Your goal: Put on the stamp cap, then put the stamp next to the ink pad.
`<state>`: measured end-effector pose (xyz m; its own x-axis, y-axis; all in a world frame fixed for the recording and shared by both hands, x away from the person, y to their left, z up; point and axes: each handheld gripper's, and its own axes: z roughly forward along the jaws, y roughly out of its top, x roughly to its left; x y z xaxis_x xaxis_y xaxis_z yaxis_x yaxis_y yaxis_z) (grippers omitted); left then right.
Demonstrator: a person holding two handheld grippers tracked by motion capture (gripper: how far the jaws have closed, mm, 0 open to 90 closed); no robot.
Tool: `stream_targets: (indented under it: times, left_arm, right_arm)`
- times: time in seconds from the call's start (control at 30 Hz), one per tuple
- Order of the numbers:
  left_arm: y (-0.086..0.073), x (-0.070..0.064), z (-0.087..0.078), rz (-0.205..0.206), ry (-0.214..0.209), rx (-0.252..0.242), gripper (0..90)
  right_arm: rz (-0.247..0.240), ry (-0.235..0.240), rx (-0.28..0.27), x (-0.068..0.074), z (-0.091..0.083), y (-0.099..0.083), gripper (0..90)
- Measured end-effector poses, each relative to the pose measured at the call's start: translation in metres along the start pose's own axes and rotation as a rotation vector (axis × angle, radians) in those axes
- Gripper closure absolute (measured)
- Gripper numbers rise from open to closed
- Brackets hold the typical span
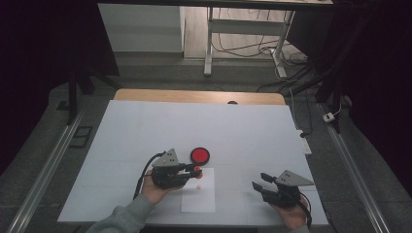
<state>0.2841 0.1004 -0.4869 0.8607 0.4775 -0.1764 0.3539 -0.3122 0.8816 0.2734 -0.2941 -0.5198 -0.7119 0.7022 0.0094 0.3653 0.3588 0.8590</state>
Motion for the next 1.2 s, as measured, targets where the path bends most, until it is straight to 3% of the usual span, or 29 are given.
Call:
stream_targets:
  times: [0.53, 0.8, 1.2]
  left_arm:
    - [0.007, 0.009, -0.016, -0.016, 0.035, -0.024, 72.1]
    - [0.008, 0.013, -0.014, -0.021, 0.044, -0.018, 72.1]
    - [0.013, 0.026, -0.013, -0.024, 0.099, -0.009, 72.1]
  right_arm:
    - [-0.015, -0.005, 0.001, 0.0, 0.001, 0.003, 47.7]
    - [-0.009, -0.005, -0.007, -0.003, 0.0, 0.002, 47.7]
    - [-0.012, -0.008, -0.014, -0.001, -0.002, 0.002, 47.7]
